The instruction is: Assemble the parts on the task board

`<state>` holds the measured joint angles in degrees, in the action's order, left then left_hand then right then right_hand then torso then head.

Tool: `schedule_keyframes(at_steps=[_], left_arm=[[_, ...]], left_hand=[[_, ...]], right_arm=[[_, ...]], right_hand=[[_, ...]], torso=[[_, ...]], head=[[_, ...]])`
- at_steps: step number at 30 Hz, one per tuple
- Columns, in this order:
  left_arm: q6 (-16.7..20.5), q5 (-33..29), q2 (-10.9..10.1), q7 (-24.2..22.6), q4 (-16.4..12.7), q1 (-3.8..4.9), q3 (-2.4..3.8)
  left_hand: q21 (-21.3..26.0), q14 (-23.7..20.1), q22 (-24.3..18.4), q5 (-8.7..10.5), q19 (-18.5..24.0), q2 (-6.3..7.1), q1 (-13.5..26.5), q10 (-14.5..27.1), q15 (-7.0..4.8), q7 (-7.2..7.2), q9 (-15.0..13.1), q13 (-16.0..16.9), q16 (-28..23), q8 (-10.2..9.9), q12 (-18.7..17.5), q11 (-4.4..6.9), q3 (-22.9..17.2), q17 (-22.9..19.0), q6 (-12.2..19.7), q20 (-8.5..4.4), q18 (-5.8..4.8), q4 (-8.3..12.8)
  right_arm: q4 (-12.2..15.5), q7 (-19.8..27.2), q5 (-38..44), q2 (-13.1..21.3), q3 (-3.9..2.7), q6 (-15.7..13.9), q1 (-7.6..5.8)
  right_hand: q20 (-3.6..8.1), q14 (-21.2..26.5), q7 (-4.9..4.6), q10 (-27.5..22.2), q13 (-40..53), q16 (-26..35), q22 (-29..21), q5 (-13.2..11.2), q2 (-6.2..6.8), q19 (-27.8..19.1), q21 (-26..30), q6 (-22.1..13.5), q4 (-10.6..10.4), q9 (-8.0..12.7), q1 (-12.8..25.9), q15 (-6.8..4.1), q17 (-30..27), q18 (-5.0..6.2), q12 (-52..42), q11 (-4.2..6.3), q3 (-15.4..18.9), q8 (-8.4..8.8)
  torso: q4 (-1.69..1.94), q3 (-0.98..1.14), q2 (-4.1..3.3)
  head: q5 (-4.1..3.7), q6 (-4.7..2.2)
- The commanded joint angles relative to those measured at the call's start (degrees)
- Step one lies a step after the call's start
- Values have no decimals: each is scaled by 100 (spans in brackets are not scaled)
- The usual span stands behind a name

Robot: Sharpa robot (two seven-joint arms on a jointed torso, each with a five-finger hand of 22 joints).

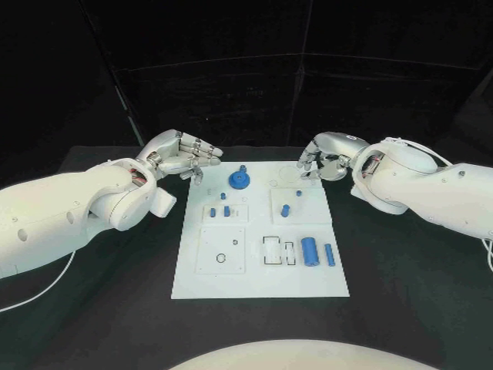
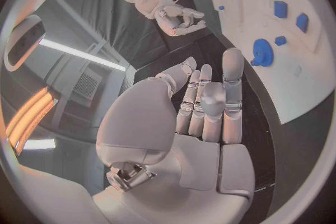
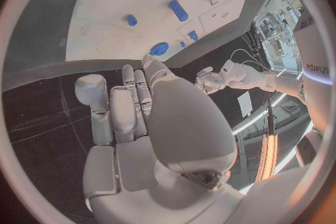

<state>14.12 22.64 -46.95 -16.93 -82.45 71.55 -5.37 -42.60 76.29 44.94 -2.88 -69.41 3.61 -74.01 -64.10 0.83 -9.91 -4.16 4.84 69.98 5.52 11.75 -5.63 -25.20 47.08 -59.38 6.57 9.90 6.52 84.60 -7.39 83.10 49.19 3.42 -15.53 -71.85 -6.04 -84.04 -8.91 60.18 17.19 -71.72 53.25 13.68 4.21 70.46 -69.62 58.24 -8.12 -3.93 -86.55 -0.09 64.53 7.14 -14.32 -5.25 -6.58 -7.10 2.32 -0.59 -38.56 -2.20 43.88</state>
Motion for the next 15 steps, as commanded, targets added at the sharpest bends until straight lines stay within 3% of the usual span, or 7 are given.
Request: schedule_keyframes(at_steps=[1,5,10,15], left_arm=[[-55,-1812,-21,-776,-98,-3,-3],[-104,-2122,-45,-922,-146,-10,-11],[-92,-2258,-85,-987,-237,-14,-28],[-78,-2292,-121,-1013,-328,-16,-75]], left_hand=[[144,-136,-112,6,92,-59,-13,23,6,-8,9,10,-143,35,33,-14,21,-240,-11,5,60,-24],[226,-274,-165,6,146,-55,3,26,10,-2,11,18,-286,48,68,-11,59,-487,-9,10,61,-42],[270,-333,-196,5,168,-71,-20,37,9,-2,12,22,-344,55,87,-9,63,-586,-6,10,63,-37],[297,-378,-216,5,180,-82,-48,52,10,-10,14,23,-393,59,97,-14,60,-673,-1,10,63,-25]], right_arm=[[33,-344,662,-17,2,224,47],[38,-389,726,-48,4,307,107],[-9,-399,756,-111,6,381,187],[-46,-395,765,-171,7,431,261]], right_hand=[[-20,-141,-42,-58,-92,-39,11,-30,58,44,-25,-9,-22,9,4,43,13,7,67,-5,-22,56],[-45,-142,-71,-129,-224,-52,15,-34,94,49,-27,-54,-30,12,4,71,24,6,159,-43,-34,101],[-66,-145,-93,-166,-326,-72,49,-36,122,69,-47,-96,-30,14,1,92,45,0,213,-70,-42,142],[-74,-150,-89,-170,-384,-88,95,-22,116,93,-75,-105,-15,11,-29,97,60,-7,233,-71,-68,156]], torso=[[11,11,-5],[-7,16,-7],[2,5,-9],[6,12,-5]], head=[[-26,4],[-12,2],[-38,11],[-15,16]])
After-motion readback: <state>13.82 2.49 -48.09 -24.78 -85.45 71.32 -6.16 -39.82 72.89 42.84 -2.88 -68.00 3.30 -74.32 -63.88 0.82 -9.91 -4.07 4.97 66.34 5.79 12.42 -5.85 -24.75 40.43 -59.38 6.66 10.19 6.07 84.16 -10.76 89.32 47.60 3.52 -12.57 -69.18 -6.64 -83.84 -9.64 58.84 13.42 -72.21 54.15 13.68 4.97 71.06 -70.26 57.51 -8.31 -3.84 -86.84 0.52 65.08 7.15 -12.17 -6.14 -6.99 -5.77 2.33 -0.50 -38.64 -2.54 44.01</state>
